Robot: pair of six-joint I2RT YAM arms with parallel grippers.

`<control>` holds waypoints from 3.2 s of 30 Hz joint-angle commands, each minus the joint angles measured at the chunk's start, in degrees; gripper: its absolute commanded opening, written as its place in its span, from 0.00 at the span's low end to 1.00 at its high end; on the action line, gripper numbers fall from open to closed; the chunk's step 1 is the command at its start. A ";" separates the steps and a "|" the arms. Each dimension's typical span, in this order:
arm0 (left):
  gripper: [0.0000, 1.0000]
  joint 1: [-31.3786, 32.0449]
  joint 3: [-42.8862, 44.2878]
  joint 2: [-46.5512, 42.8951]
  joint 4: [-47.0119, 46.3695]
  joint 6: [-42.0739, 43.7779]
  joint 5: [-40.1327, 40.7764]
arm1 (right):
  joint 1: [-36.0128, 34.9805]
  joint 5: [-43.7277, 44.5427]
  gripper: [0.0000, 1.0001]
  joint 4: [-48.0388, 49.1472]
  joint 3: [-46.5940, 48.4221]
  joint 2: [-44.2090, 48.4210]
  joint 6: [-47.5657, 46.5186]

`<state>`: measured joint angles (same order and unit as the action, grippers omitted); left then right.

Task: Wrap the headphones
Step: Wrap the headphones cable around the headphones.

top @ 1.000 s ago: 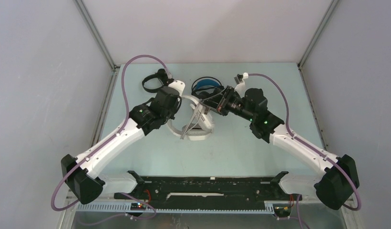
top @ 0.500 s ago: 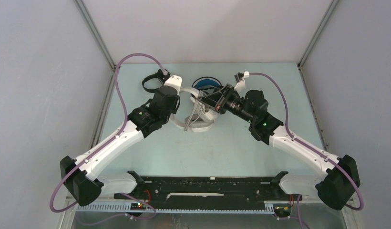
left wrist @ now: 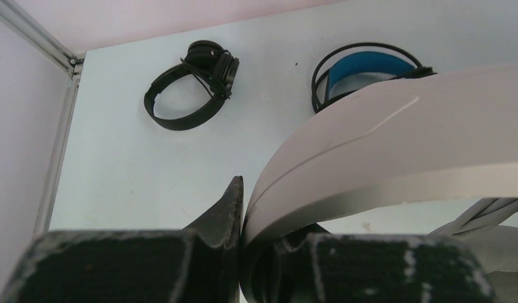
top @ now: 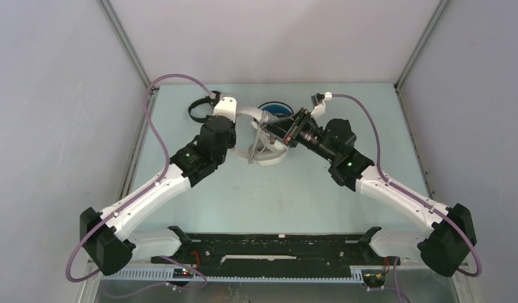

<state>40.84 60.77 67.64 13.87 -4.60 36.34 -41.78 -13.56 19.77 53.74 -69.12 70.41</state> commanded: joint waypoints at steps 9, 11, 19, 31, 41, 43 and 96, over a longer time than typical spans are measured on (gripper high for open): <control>0.00 -0.62 -2.65 -3.86 -21.31 -3.35 4.51 | -1.92 -2.27 0.22 1.40 3.79 2.17 -2.19; 0.00 -0.65 -3.31 -4.39 -23.69 -2.64 4.06 | -2.11 -1.17 0.21 0.27 3.83 3.51 -3.09; 0.00 -0.60 -4.51 -5.76 -27.52 -1.43 3.10 | -2.54 -0.01 0.23 -5.06 3.81 7.42 -5.48; 0.00 -0.64 -5.35 -6.38 -34.01 3.80 4.74 | -3.46 -6.79 0.33 -8.08 3.81 10.21 -10.97; 0.00 -0.63 -5.88 -6.55 -32.88 4.51 4.44 | -4.71 -10.28 0.39 -21.40 9.34 14.80 -24.31; 0.00 -0.65 -6.20 -6.81 -32.84 4.51 3.98 | -4.98 -7.39 0.41 -26.47 13.58 14.94 -30.60; 0.00 -0.73 -0.26 -11.96 -10.57 4.40 -25.06 | 24.30 -43.64 0.53 -35.29 11.60 10.00 -53.54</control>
<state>40.32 58.57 57.69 10.35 1.10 13.08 -17.15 -59.75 -12.34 63.00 -59.88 22.39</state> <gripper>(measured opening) 0.168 0.535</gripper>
